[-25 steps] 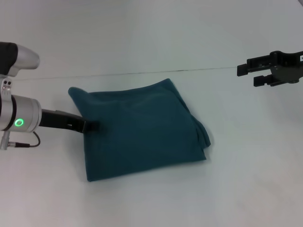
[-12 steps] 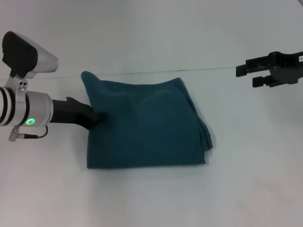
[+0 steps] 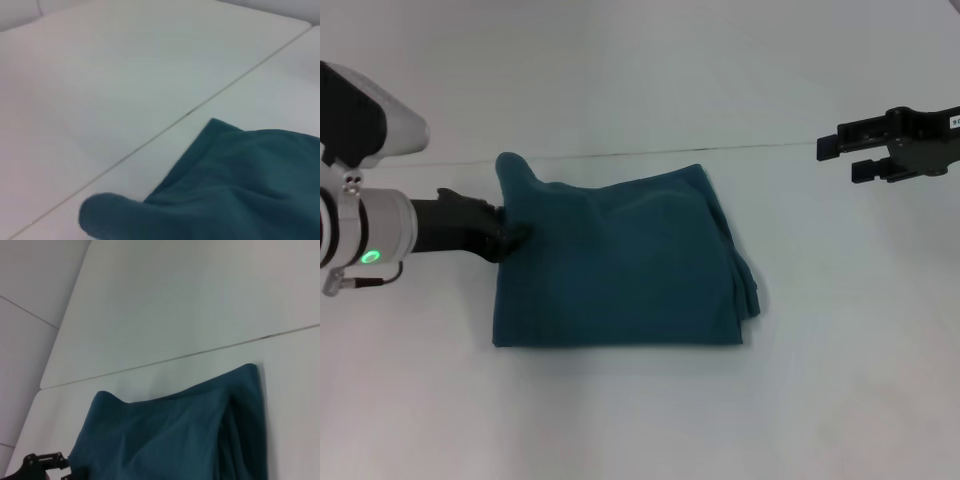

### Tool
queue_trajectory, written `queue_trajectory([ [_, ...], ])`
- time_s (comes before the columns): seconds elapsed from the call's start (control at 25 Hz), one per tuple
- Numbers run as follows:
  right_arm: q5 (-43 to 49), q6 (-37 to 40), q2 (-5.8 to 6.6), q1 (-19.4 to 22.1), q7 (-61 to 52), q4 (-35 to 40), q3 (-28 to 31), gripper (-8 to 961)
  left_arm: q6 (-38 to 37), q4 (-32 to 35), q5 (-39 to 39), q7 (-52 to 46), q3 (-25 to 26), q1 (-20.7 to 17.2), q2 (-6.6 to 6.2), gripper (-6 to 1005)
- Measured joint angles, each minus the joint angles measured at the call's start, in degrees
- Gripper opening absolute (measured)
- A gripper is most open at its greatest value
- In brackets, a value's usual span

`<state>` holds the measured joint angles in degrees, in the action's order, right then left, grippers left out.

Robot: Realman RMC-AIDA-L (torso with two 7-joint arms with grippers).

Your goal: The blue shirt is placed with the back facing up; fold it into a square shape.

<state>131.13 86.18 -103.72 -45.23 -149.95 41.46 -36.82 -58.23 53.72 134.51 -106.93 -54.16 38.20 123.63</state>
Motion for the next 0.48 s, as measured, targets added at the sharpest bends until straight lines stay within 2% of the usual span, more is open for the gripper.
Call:
queue_trajectory([
  [0.12, 0.00, -0.07, 0.04, -0.28, 0.02, -0.38, 0.00, 823, -0.03, 1.36, 0.34, -2.46, 0.41, -0.79, 0.07, 237],
  [0.44, 0.00, 0.16, 0.25, -0.53, -0.13, -0.62, 0.00, 823, -1.28, 4.31, 0.53, -19.57, 4.77, -4.79, -1.43, 393],
  [0.48, 0.00, 0.28, 0.30, -0.55, -0.19, -0.62, 0.00, 822, -2.29, 4.18, 0.39, -22.93, 6.14, -5.09, -1.69, 459],
])
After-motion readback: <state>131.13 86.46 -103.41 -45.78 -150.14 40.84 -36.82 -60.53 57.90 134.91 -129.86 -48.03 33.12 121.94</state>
